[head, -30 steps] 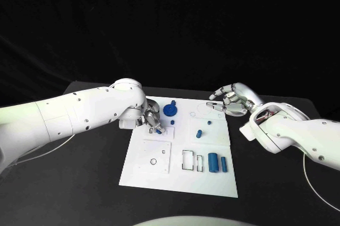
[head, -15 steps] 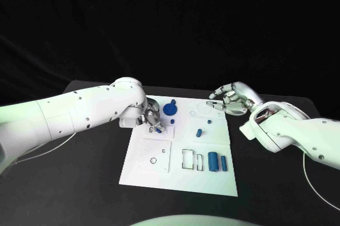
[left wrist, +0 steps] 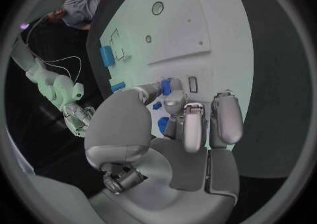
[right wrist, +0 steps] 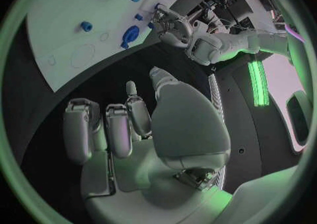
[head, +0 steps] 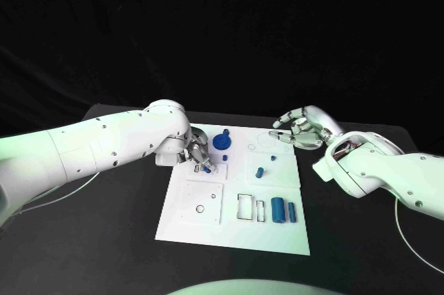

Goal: Assemble the parts on the task board

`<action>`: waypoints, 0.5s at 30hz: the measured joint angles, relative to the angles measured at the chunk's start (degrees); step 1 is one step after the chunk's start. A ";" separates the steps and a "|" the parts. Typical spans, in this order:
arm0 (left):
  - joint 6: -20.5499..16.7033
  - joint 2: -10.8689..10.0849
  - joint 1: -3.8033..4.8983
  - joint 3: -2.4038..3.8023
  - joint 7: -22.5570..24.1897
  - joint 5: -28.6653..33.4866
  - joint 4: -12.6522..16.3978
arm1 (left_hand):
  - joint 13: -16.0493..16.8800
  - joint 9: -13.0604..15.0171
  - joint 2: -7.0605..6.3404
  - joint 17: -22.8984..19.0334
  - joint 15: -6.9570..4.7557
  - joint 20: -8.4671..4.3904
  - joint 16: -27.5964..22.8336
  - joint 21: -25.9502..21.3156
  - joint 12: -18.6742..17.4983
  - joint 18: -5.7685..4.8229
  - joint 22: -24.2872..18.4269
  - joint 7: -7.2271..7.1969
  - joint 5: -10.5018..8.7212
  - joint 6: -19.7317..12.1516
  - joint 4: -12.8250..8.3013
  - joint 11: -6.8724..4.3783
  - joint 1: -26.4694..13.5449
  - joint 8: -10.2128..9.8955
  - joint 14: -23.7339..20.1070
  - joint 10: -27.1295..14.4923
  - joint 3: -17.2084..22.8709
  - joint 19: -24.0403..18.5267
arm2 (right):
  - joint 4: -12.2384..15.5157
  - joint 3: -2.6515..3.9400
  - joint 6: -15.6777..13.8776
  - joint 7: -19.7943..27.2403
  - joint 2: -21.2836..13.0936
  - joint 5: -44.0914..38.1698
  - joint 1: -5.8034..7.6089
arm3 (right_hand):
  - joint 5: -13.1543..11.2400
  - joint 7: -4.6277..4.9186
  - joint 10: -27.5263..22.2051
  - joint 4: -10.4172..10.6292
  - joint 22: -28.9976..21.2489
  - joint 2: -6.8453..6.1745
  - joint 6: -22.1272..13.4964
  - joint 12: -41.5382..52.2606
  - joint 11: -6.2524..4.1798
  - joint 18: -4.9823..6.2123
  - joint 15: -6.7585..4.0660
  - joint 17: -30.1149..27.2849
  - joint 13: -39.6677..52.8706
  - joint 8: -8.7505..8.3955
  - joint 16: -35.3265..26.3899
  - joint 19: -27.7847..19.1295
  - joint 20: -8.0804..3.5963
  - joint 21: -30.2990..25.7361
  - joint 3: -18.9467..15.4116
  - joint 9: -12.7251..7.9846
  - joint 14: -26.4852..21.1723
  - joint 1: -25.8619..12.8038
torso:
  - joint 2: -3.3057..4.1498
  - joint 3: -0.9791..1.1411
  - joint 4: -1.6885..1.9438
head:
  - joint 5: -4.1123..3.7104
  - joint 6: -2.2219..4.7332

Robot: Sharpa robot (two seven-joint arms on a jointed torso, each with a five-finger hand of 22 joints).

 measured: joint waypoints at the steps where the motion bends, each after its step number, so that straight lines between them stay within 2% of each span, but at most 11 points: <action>1: 0.00 0.00 -0.01 0.00 0.00 0.04 -0.02 | 0.07 0.00 0.00 0.00 0.00 0.00 0.00 0.00 0.07 0.00 0.00 0.00 0.00 0.00 0.00 0.00 -0.09 0.00 0.00 0.00 0.00 0.00 | 0.00 0.00 -0.01 0.00 0.00 0.00 0.00 | 0.00 0.00 0.00 0.00 0.00 0.00 0.00 0.00 0.00 0.00 0.00 0.00 0.00 0.00 0.00 0.00 0.00 0.00 0.00 0.00 0.00 0.00 | 0.00 0.00 0.01 | -0.01 0.00; 10: 0.01 0.01 -0.09 -0.08 -0.05 0.15 -0.13 | 0.36 0.07 -1.41 0.00 0.00 0.00 0.00 0.00 0.50 0.00 0.05 -0.84 0.00 1.05 -0.32 -0.24 -2.41 -0.27 0.00 0.24 0.00 0.00 | -0.04 0.00 -0.06 0.03 0.00 -0.01 0.00 | 0.00 0.00 0.00 0.00 0.00 0.00 0.00 0.00 0.00 0.00 0.00 0.00 0.00 0.00 0.00 0.00 0.00 -0.35 0.00 -0.01 0.00 0.00 | -0.02 -0.01 0.01 | 0.02 -0.01; 15: 0.05 0.00 -0.11 -0.09 -0.08 0.17 -0.15 | 0.55 0.10 -1.47 0.00 0.00 0.00 0.00 0.00 0.54 0.00 0.05 -1.00 0.00 1.21 0.23 -0.24 -3.06 -0.25 0.00 0.24 -0.55 0.00 | -0.06 0.00 -0.09 0.03 -0.01 -0.01 0.00 | 0.00 0.00 0.00 0.00 -0.01 0.00 0.00 0.00 0.00 0.00 0.00 0.00 0.03 0.00 0.00 0.00 0.00 -0.36 0.00 0.00 0.00 0.00 | -0.03 0.00 0.00 | -0.02 -0.01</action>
